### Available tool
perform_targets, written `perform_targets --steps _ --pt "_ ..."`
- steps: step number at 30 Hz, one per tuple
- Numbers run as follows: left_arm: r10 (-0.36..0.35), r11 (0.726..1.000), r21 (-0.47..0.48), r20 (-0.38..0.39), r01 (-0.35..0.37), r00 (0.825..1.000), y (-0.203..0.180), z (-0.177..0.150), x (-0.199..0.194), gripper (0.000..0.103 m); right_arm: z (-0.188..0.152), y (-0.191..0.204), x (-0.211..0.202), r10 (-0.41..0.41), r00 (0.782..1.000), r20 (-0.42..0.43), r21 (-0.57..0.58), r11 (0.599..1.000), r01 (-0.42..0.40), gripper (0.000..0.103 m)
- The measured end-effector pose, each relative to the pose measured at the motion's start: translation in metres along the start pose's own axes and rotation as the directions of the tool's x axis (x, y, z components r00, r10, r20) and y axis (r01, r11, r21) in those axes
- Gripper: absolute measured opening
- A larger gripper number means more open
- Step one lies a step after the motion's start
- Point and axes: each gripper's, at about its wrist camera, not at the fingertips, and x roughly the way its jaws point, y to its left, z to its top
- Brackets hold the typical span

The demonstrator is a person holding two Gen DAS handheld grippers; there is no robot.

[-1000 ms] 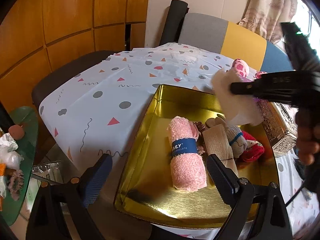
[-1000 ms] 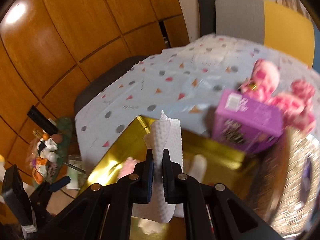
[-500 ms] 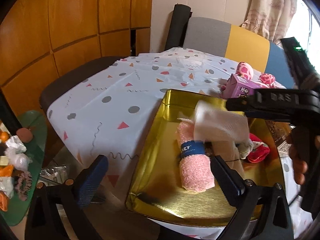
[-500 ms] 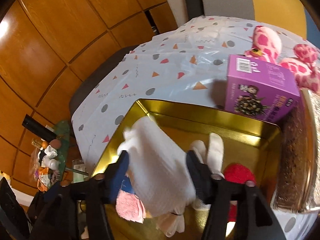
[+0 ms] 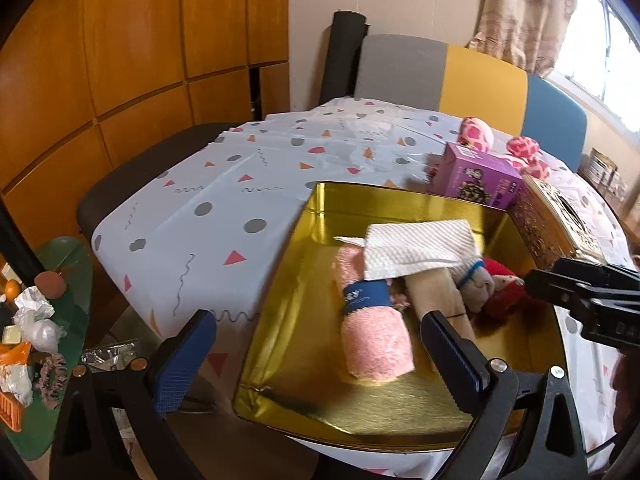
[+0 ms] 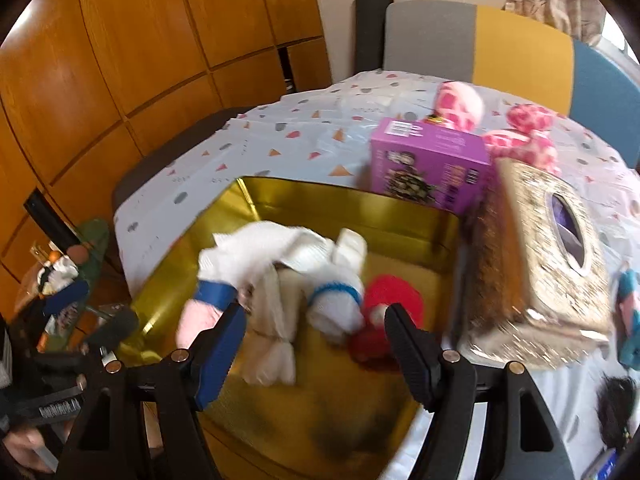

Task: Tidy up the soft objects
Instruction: 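Carry the white cloth into the gold tray and open the right gripper, then move both tools back toward the Tempo pack and black hair bundle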

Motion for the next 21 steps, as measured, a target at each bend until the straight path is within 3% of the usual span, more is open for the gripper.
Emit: perform_targets --steps 12,21 --pt "-0.049 0.995 0.09 -0.001 0.049 0.999 -0.034 -0.002 -0.008 0.103 -0.04 -0.081 -0.06 -0.139 0.989 0.05 0.152 0.98 0.13 0.073" --pt "-0.093 0.983 0.158 -0.008 0.093 0.996 -0.062 -0.003 -0.014 0.103 -0.08 -0.165 -0.098 -0.305 0.952 0.012 0.301 0.909 0.287 0.073"
